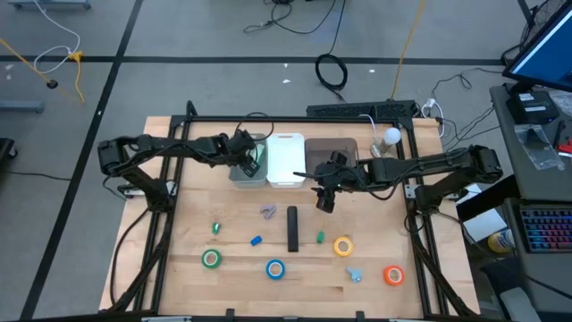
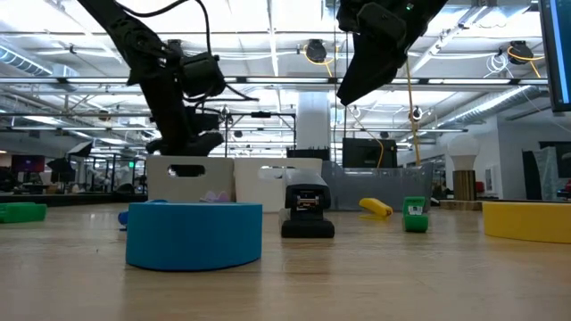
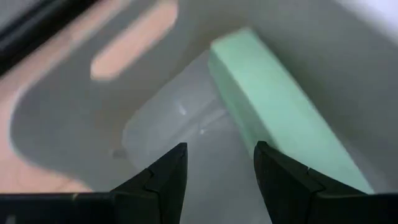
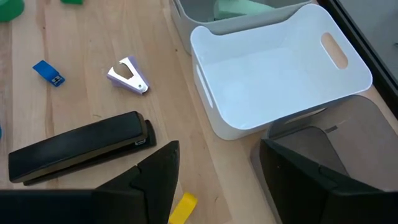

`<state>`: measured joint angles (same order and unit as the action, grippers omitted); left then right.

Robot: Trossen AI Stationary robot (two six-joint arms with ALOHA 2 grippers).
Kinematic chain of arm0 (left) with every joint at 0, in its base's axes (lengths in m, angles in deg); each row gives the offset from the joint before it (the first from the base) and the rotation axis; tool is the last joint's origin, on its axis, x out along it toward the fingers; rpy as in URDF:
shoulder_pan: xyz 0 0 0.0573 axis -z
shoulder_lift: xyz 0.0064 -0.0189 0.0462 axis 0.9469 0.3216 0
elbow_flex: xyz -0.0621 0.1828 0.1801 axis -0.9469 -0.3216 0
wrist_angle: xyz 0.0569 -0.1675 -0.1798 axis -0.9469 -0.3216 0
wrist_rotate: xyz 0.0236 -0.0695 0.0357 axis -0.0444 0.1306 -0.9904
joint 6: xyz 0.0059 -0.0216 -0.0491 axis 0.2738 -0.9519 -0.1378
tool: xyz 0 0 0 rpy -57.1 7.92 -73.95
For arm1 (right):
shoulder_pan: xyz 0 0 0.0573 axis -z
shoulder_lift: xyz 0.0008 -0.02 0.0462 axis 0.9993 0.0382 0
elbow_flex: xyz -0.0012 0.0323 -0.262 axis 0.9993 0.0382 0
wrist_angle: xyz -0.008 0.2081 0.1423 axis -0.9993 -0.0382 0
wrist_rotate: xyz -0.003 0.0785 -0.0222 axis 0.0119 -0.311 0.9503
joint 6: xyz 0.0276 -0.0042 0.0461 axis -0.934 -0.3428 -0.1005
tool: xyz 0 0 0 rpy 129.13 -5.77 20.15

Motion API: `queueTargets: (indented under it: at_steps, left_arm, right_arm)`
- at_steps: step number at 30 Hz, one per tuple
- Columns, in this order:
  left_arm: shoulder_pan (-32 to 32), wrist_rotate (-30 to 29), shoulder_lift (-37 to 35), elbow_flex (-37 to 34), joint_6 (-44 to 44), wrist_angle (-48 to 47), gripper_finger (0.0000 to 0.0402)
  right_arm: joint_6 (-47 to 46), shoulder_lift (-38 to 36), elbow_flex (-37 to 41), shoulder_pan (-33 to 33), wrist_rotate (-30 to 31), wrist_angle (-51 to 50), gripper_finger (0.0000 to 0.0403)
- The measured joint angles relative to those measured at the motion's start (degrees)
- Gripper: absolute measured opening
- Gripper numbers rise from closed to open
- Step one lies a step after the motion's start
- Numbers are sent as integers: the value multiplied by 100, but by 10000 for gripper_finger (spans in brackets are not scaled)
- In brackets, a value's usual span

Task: Pick and place Stapler, Stapler remover, tape
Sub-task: Put the light green stapler into the gray bin

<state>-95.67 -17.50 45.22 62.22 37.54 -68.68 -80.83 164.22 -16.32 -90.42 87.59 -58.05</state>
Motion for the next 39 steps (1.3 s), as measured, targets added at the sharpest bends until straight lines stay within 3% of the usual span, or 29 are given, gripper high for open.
queueTargets:
  at_steps: [12,31,39]
  left_arm:
    - [-57,-12,-2,158,107,-496,186]
    - [-25,820,-2,154,181,-307,186]
    - [73,688,-2,152,186,-426,186]
  right_arm:
    - [38,0,0,0,2,0,215]
    - [120,0,0,0,0,2,215]
    - [126,0,0,0,0,2,215]
